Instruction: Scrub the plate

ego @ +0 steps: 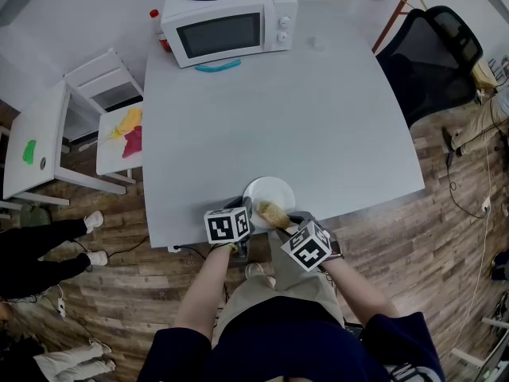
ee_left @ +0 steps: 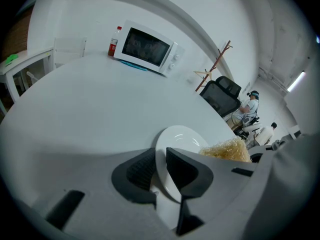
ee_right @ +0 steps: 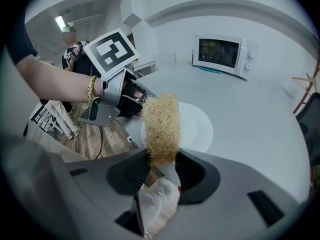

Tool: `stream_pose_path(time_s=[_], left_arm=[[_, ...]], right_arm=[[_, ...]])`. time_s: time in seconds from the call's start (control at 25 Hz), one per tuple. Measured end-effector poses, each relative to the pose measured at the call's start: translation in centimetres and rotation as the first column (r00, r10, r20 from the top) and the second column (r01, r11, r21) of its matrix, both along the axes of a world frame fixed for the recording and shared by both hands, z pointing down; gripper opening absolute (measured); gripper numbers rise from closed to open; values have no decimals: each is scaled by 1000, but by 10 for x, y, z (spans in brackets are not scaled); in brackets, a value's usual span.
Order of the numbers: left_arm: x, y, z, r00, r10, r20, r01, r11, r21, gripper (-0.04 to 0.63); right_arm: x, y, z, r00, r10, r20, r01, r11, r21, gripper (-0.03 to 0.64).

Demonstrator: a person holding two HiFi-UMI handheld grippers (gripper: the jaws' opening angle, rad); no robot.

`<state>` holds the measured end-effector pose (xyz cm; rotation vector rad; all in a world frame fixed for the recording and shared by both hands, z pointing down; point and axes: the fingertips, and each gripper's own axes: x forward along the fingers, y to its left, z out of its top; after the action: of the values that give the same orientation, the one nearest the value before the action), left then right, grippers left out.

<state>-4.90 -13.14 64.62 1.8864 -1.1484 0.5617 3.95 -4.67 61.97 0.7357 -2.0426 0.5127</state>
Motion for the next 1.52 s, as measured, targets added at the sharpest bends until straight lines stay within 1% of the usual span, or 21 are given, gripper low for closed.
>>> stream_pose_path(time_s=[0.08,0.16,0.24,0.28,0.44,0.64,0.72,0.92,1.04,1.16,1.32,1.4,1.52], left_arm=[[0,-1,-1,1000,-2,-15,2,1000,4,78],[0,0,-3,999,-10,-48,10,1000,8,82],[-2,3,-6,997,-24,-72,24,1000,8,127],[-4,5,-7,997,-28,-75,29,1000,9,130],[-14,18,-16,997,-46,-66,48,998,33,130],[-23,36,-35,990,-90,-111,97,994,59,130],[-28,45,-45,989,-96,-116,104,992,71,130],[-43,69,-75,985,-121,-125,135,984,118,69],[-52,84,-94,986,-113,-125,133,977,166,49],[-59,102,-108,990,-94,-107,115,971,209,35],[-63,123,-120,991,-77,-107,100,968,232,21],[-64,131,-124,992,-71,-107,95,965,243,18],[-63,141,-128,993,-51,-109,78,963,259,18]], right_arm=[[3,-4,-4,1000,30,8,-30,999,26,160],[7,-6,-10,998,63,27,-64,997,42,160],[9,-6,-15,995,91,50,-93,994,50,160],[9,-6,-18,993,103,63,-106,993,55,160],[4,-2,-25,984,145,108,-152,987,61,160],[-10,5,-34,978,156,138,-168,983,80,160],[-16,9,-42,971,170,165,-186,979,88,160],[-27,26,-56,941,217,258,-243,967,72,160],[-34,38,-68,924,230,304,-266,960,82,160],[-48,51,-84,891,248,382,-297,952,76,160],[-66,67,-104,847,248,469,-320,944,78,160],[-75,73,-111,836,237,495,-320,943,88,160],[-82,81,-114,833,226,505,-317,943,101,160]])
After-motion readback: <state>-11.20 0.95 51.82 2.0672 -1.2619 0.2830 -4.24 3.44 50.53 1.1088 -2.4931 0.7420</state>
